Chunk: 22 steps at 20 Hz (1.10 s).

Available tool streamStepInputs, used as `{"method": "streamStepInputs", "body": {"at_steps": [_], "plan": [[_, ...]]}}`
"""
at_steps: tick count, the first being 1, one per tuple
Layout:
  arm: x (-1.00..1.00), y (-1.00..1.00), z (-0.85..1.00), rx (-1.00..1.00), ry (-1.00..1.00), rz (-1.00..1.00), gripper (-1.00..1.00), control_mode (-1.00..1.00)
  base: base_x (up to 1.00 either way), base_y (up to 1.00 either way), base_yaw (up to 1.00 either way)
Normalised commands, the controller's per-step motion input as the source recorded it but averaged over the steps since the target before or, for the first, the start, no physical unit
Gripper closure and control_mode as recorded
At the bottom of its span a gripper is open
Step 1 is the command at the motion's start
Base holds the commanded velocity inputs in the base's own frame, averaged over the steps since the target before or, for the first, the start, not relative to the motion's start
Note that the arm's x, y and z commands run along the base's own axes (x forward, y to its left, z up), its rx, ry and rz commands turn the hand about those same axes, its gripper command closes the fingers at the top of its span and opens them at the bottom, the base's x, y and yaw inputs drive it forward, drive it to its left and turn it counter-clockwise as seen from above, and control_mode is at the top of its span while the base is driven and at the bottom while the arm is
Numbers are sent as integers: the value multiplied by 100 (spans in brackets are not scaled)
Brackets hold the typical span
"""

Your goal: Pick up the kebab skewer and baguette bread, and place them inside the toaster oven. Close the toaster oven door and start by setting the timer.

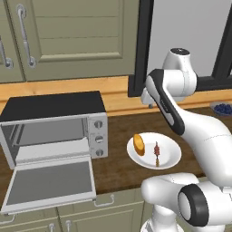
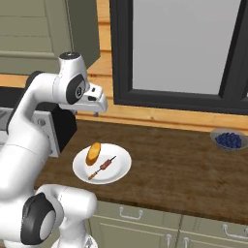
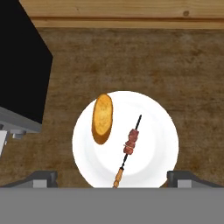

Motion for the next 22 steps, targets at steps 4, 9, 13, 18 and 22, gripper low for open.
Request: {"method": "streamStepInputs", "body": {"at_steps": [4,9,13,18,22], "plan": [[0,0,0,0,0,0,-100,100,0,0,0],[0,0,0,0,0,0,-100,-100,0,0,0],[0,0,0,0,0,0,-100,-100,0,0,0],[-50,39,-28,8,1,-3,-100,-100,0,0,0],[-49,100,-73,-2,-2,-4,-100,-100,0,0,0]]}}
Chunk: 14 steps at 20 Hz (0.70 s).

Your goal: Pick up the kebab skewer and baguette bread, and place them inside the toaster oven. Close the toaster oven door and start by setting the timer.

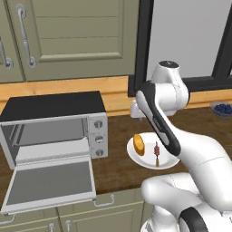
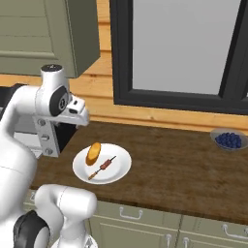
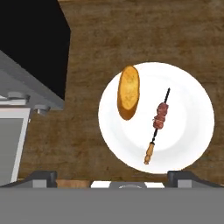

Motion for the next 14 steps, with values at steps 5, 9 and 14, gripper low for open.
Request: {"method": "streamStepInputs", "body": {"at_steps": [5,9,14], "plan": [[-2,100,-46,1,0,-17,-100,-100,0,0,0],[-1,100,-6,-8,-22,-7,-100,-100,0,0,0],[-12,100,3,-16,-18,-2,-100,-100,0,0,0]]}}
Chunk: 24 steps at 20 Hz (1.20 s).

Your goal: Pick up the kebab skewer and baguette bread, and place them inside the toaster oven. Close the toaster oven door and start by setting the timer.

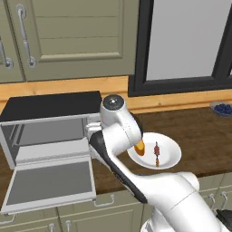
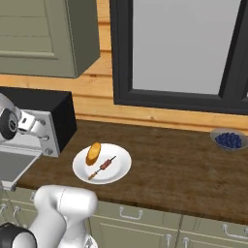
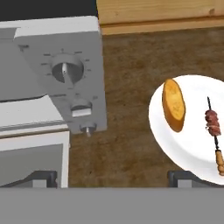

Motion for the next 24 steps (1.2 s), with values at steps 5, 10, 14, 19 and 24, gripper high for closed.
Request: {"method": "streamStepInputs", "body": {"at_steps": [5,10,14,19,24], "plan": [[-45,100,0,-4,-15,9,-100,-100,0,0,0],[5,100,-5,0,-29,-14,-100,-100,0,0,0],[25,77,-1,0,-34,-4,-100,-100,0,0,0],[44,76,-2,1,-36,-3,-100,-100,0,0,0],[34,3,-4,1,-18,-3,-100,-100,0,0,0]]}}
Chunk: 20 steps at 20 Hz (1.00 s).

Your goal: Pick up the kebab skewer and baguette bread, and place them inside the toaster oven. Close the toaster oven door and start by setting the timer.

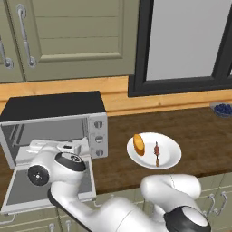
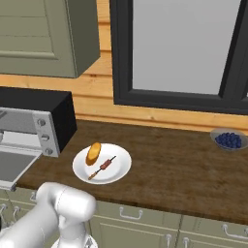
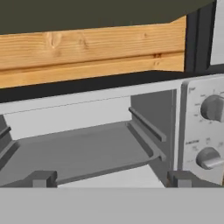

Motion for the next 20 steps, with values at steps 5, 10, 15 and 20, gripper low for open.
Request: {"method": "streamStepInputs", "body": {"at_steps": [5,10,15,20], "plan": [[29,0,-7,0,-7,0,-100,-100,0,0,0],[71,0,-13,0,0,0,-100,-100,0,0,0],[55,11,-39,0,0,0,-100,-100,0,0,0],[43,23,-30,0,0,0,-100,-100,0,0,0]]}}
